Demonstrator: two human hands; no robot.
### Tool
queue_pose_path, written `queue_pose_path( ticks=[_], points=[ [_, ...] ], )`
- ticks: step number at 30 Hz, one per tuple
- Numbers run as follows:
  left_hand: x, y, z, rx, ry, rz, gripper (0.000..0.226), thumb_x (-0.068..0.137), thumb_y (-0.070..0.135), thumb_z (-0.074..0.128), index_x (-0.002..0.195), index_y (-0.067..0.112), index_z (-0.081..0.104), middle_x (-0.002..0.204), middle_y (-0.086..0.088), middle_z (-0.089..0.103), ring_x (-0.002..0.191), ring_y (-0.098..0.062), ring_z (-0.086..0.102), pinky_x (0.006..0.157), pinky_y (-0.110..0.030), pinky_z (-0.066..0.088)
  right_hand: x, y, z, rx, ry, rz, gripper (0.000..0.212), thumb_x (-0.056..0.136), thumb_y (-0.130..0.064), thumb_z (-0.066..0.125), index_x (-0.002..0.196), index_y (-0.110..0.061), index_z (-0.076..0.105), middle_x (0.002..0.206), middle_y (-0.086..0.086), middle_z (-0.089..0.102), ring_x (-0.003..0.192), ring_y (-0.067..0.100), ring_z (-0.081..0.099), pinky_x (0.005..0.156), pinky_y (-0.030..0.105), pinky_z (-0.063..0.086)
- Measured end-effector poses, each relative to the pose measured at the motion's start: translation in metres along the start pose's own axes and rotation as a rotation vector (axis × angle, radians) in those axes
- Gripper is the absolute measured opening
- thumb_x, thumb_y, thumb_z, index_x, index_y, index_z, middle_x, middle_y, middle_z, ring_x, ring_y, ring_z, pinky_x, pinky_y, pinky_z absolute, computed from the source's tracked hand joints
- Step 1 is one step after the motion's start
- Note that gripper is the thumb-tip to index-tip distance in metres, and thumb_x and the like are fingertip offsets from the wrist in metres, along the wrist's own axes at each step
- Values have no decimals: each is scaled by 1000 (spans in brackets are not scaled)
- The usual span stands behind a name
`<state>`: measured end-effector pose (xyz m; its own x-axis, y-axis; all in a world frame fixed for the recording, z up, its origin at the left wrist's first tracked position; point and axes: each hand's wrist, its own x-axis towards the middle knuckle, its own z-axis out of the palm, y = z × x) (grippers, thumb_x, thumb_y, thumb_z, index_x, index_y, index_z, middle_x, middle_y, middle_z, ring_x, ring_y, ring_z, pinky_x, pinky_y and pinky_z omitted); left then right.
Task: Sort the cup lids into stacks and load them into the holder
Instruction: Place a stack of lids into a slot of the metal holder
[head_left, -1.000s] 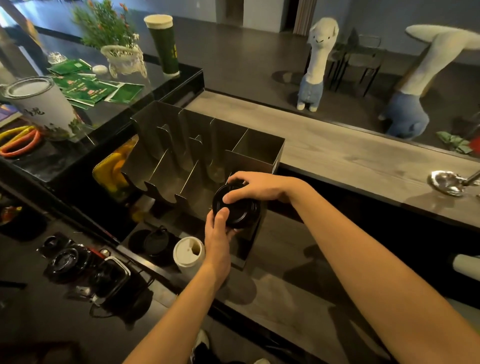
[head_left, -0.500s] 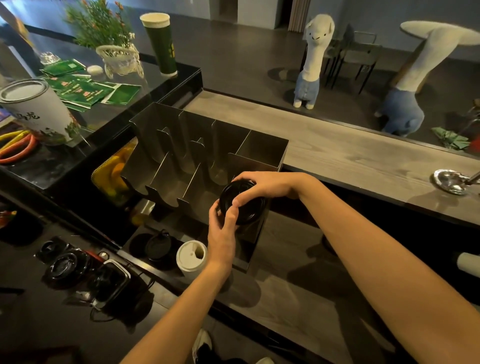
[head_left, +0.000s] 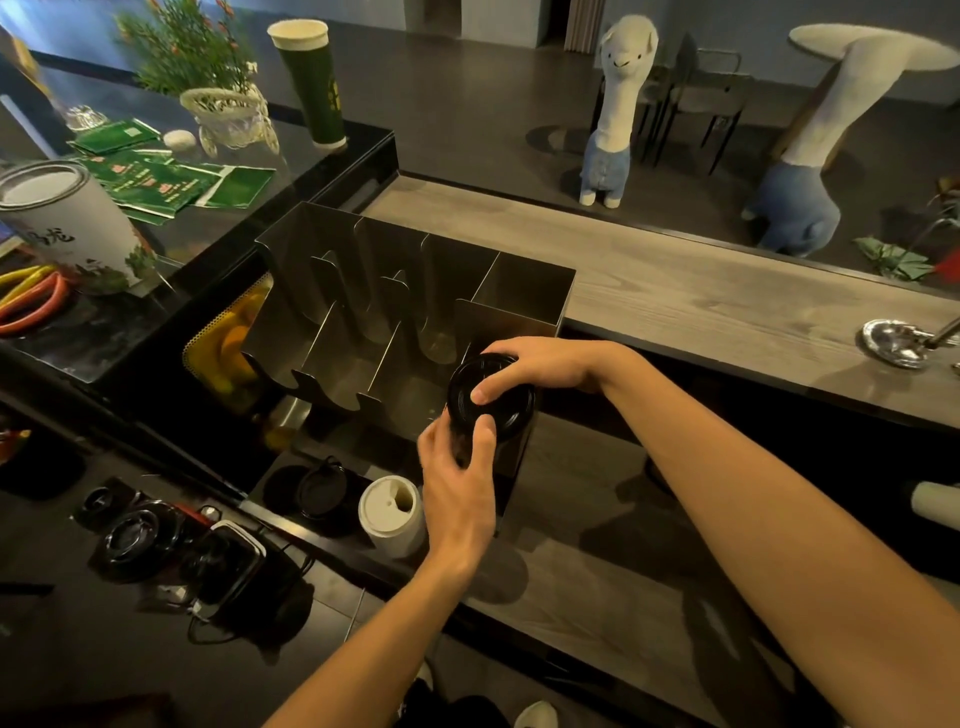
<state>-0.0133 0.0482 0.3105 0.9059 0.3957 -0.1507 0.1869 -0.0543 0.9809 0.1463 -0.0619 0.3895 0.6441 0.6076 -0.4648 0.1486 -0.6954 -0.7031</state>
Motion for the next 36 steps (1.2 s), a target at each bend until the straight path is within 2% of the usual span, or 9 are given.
queue_pose_path(
  ticks=[4, 8, 12, 16, 19, 25, 30, 32, 36],
  points=[
    [-9, -5, -3, -73, 41, -135, 67, 81, 75, 50, 129, 28, 47, 125, 5, 57, 111, -11, 62, 93, -39, 55, 6, -2, 5, -76, 1, 33, 65, 83, -53, 74, 135, -23, 51, 123, -3, 61, 109, 14, 61, 80, 19, 49],
    [-7, -8, -4, -168, -112, -344, 69, 83, 71, 50, 133, 23, 51, 122, -4, 63, 103, -16, 70, 73, -31, 54, 14, -3, 12, -133, -25, 70, 70, 79, -57, 76, 135, -23, 51, 123, -3, 61, 110, 15, 61, 93, 28, 52],
    [1, -5, -3, -218, -168, -386, 24, 98, 58, 49, 109, 37, 55, 120, -11, 67, 101, -22, 73, 72, -30, 56, 17, -8, 9, -148, -79, 111, 67, 83, -56, 73, 135, -21, 52, 122, -1, 64, 108, 16, 64, 89, 26, 52],
    [7, -2, 0, -306, -152, -463, 36, 99, 55, 54, 124, 28, 56, 120, -13, 69, 101, -25, 73, 66, -28, 54, 24, -10, 8, -192, -126, 165, 60, 89, -51, 68, 135, -15, 52, 123, 2, 64, 107, 17, 63, 81, 21, 49],
    [12, -2, 2, -342, -118, -496, 22, 98, 51, 58, 107, 31, 59, 116, -11, 70, 97, -23, 74, 66, -28, 54, 28, -12, 6, -193, -120, 217, 54, 92, -46, 68, 133, -15, 49, 117, 0, 59, 100, 15, 60, 73, 19, 45],
    [17, 1, 7, -371, -78, -561, 47, 95, 55, 62, 127, 21, 56, 113, -5, 67, 97, -19, 74, 69, -28, 53, 41, -17, -2, -184, -253, 372, 50, 91, -49, 68, 126, -14, 63, 121, 4, 70, 116, 23, 65, 103, 34, 46],
    [22, -3, 11, -284, -84, -556, 75, 95, 60, 57, 150, 10, 43, 116, -2, 63, 99, -15, 71, 75, -31, 53, 42, -25, -3, -278, -254, 409, 72, 93, -47, 67, 150, -12, 41, 149, 7, 50, 140, 29, 45, 115, 39, 34],
    [24, -7, 12, -264, -85, -551, 78, 94, 62, 57, 151, 10, 42, 120, -2, 63, 98, -13, 71, 74, -31, 54, 42, -25, -1, -348, -219, 391, 84, 93, -51, 65, 158, -14, 27, 160, 7, 34, 147, 29, 33, 117, 40, 30],
    [29, -12, 10, -227, -76, -571, 63, 93, 57, 63, 135, 13, 50, 119, -3, 64, 92, -11, 72, 72, -30, 57, 42, -19, 2, -458, -188, 331, 81, 93, -55, 62, 156, -16, 30, 160, 5, 35, 145, 26, 35, 114, 39, 33]
  ],
)
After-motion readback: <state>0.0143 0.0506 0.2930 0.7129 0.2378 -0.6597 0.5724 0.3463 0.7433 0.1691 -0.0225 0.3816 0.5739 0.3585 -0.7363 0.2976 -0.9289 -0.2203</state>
